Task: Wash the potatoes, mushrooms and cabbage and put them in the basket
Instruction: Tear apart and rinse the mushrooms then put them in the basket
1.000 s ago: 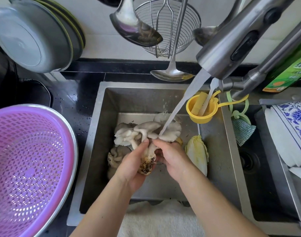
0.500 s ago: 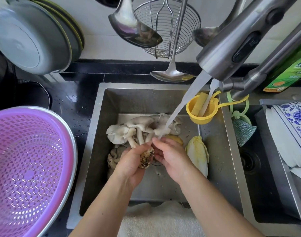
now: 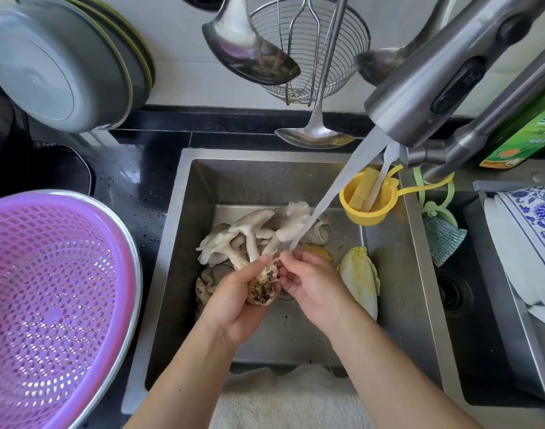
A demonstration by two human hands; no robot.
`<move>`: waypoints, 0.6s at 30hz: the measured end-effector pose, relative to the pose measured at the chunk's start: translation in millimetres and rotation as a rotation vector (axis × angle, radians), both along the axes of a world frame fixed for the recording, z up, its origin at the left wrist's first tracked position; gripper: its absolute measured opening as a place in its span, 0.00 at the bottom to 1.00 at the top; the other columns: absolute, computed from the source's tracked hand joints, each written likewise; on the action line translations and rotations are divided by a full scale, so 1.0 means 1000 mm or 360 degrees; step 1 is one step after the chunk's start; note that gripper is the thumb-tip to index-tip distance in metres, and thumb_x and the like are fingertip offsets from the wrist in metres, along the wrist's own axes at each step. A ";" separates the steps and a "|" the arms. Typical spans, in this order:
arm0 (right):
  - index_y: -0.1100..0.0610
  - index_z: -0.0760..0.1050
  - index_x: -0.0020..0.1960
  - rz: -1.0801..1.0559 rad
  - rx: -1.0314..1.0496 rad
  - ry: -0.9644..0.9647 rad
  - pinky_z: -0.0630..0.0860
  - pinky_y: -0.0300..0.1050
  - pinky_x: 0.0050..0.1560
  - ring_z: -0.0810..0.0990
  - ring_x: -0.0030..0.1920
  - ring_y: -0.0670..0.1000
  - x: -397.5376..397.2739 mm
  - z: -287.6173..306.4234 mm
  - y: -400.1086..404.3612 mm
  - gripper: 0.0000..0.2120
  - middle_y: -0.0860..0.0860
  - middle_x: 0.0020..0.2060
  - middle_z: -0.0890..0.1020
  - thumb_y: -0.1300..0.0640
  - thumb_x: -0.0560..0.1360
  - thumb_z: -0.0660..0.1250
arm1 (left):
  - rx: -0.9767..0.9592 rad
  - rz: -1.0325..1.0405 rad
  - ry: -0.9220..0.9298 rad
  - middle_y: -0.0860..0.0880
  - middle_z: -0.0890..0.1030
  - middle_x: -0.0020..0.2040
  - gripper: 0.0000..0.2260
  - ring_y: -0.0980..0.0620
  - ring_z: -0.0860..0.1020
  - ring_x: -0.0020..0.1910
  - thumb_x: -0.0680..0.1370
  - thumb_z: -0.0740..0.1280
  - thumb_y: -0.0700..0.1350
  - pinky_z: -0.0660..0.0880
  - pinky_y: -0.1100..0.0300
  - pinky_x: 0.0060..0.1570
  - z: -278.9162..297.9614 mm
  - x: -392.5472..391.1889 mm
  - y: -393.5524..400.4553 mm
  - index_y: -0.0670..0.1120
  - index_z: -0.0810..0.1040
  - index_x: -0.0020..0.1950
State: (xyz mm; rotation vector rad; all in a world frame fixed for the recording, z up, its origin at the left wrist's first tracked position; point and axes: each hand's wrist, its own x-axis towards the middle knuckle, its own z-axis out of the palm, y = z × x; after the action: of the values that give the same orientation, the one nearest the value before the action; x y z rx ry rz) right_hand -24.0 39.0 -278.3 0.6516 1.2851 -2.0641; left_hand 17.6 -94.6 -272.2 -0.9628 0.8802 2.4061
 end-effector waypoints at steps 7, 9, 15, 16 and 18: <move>0.62 0.79 0.55 -0.0097 -0.0133 -0.0104 0.83 0.44 0.45 0.84 0.41 0.51 -0.004 -0.010 0.012 0.05 0.56 0.45 0.85 0.63 0.80 0.70 | 0.0160 0.0261 -0.0139 0.43 0.83 0.46 0.08 0.51 0.82 0.42 0.80 0.70 0.41 0.76 0.56 0.52 0.001 0.000 -0.006 0.38 0.83 0.56; 0.62 0.80 0.55 0.0026 0.0125 -0.0046 0.81 0.43 0.44 0.82 0.39 0.49 -0.004 -0.012 0.016 0.05 0.54 0.42 0.84 0.62 0.80 0.70 | 0.0128 0.0245 -0.0152 0.44 0.83 0.45 0.10 0.51 0.82 0.42 0.78 0.71 0.41 0.76 0.57 0.51 0.000 0.001 -0.008 0.39 0.82 0.57; 0.55 0.82 0.61 0.0752 0.1197 0.0217 0.76 0.41 0.52 0.81 0.51 0.50 -0.006 -0.022 0.037 0.12 0.52 0.55 0.83 0.63 0.79 0.70 | -0.0107 0.0212 -0.0188 0.43 0.83 0.45 0.16 0.50 0.81 0.43 0.72 0.74 0.40 0.77 0.56 0.49 -0.004 0.004 -0.008 0.36 0.82 0.58; 0.54 0.79 0.68 0.0964 0.1332 0.0265 0.74 0.42 0.57 0.80 0.59 0.52 -0.005 -0.022 0.038 0.18 0.51 0.62 0.81 0.61 0.78 0.71 | -0.0161 0.0208 -0.0179 0.43 0.83 0.46 0.17 0.49 0.81 0.43 0.72 0.74 0.39 0.77 0.55 0.48 -0.007 0.005 -0.008 0.36 0.82 0.60; 0.52 0.75 0.73 0.1020 0.1341 0.0346 0.72 0.42 0.63 0.78 0.66 0.52 -0.002 -0.016 0.033 0.23 0.48 0.66 0.79 0.56 0.79 0.71 | -0.0250 0.0180 -0.0123 0.43 0.84 0.50 0.16 0.50 0.82 0.44 0.75 0.73 0.37 0.76 0.55 0.48 -0.009 0.006 -0.006 0.37 0.82 0.62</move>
State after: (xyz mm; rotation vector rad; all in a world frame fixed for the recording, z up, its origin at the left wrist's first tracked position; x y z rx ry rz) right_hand -25.7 71.8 -294.5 0.2730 2.1643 -1.0512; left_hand 23.5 -101.1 -280.8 -1.1856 1.0233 2.4025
